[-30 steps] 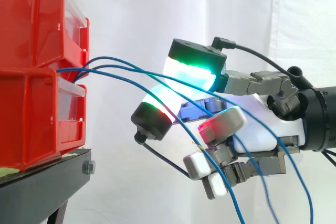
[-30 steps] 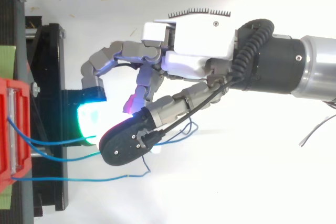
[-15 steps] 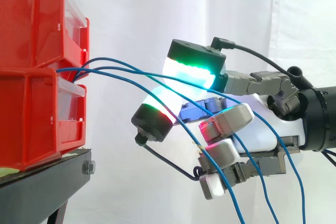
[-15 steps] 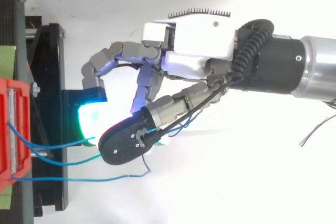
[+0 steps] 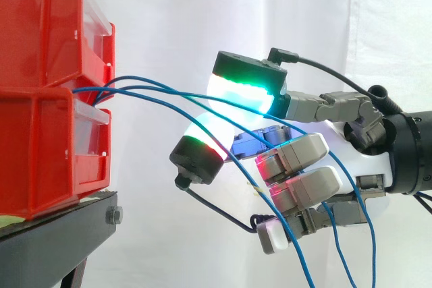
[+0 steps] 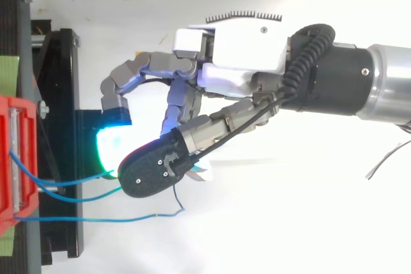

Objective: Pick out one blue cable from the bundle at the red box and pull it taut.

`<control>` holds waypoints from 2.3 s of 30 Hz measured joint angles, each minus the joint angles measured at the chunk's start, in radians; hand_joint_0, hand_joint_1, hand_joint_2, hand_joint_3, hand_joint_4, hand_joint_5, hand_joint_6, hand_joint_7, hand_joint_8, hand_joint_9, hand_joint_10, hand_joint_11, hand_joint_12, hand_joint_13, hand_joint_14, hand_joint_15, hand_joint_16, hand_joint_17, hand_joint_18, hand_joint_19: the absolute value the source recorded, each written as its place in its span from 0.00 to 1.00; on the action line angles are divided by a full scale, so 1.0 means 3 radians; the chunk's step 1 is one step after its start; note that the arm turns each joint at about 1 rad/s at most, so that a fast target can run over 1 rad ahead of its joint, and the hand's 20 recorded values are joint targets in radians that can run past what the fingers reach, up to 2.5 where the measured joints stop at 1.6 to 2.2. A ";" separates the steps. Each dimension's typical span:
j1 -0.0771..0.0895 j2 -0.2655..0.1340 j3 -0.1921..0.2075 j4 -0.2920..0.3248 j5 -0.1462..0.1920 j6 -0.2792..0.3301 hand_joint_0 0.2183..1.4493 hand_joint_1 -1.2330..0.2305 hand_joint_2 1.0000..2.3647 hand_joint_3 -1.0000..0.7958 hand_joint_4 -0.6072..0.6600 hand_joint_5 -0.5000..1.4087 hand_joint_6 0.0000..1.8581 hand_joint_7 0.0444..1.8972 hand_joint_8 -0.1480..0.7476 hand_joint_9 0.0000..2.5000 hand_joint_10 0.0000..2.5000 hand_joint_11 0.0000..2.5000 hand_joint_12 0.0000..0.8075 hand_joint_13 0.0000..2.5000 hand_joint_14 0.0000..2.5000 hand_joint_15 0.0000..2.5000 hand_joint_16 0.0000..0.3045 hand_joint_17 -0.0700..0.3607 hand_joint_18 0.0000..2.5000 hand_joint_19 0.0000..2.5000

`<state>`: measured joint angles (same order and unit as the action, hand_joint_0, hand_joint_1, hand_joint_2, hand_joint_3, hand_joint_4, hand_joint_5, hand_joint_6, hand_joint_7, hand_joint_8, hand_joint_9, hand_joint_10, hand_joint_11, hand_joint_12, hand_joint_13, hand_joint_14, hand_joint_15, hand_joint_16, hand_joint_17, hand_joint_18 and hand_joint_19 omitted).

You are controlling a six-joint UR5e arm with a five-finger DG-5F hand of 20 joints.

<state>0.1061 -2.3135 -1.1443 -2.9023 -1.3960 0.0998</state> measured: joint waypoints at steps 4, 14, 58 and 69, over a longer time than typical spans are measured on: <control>0.0000 0.0000 0.0000 0.0000 -0.0002 0.0000 0.30 0.48 0.02 0.42 0.57 0.20 0.49 0.55 0.45 0.57 0.01 0.61 0.41 0.63 0.01 0.50 0.15 0.40 0.42 0.23; -0.0001 -0.0001 0.0000 0.0000 -0.0004 0.0000 0.31 0.52 0.01 0.39 0.59 0.19 0.50 0.55 0.46 0.59 0.01 0.65 0.41 0.63 0.01 0.52 0.15 0.41 0.42 0.25; -0.0001 0.0000 0.0039 0.0071 0.0011 -0.0186 0.26 0.36 0.00 0.28 0.60 0.18 0.51 0.44 0.46 0.57 0.01 0.68 0.42 0.62 0.01 0.53 0.17 0.44 0.43 0.26; -0.0001 0.0000 0.0049 0.0072 0.0015 -0.0189 0.36 0.30 0.00 0.30 0.53 0.18 0.51 0.46 0.42 0.56 0.01 0.66 0.41 0.59 0.01 0.50 0.16 0.41 0.41 0.26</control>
<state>0.1059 -2.3134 -1.1297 -2.8808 -1.3914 0.0430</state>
